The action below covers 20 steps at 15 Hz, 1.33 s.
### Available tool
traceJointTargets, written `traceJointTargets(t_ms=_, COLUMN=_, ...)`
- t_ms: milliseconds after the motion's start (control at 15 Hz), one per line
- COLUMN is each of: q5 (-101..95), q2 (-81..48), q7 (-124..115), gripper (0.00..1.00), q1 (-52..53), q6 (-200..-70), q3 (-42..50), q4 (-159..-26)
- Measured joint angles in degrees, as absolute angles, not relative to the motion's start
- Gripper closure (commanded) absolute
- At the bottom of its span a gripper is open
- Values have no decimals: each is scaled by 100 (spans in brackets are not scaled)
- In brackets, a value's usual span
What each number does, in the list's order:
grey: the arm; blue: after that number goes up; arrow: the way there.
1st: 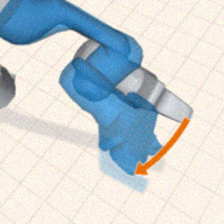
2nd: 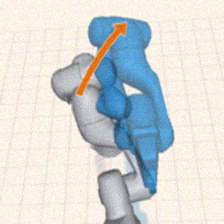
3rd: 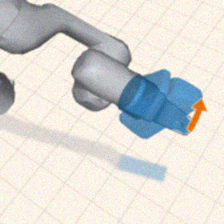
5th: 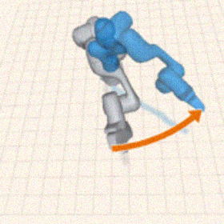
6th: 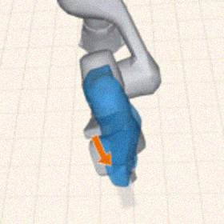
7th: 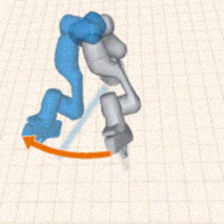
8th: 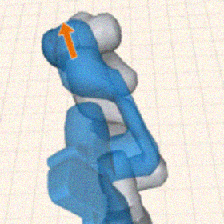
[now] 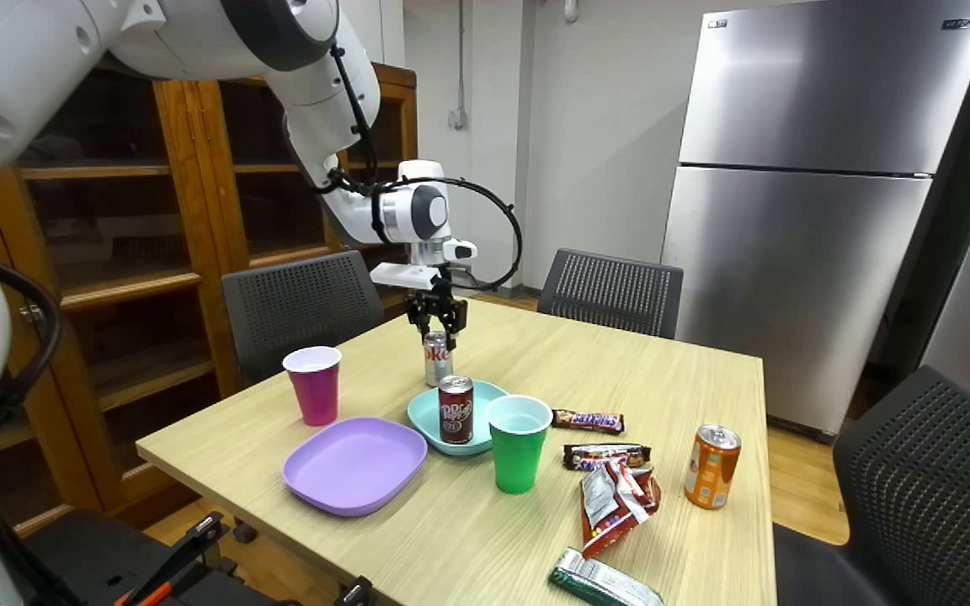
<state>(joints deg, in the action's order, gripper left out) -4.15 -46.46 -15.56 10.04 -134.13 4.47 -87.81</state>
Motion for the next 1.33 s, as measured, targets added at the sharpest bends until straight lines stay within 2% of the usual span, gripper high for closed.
traceJointTargets(t_ms=867, q5=-415, q2=-2994, q7=-632, gripper=62, q1=593, q6=-13699, q3=442, q4=-10363)
traceJointTargets(t_ms=1333, q5=-431, q2=-2728, q7=-41, gripper=62, q1=367, q6=-13817, q3=430, q4=-11010)
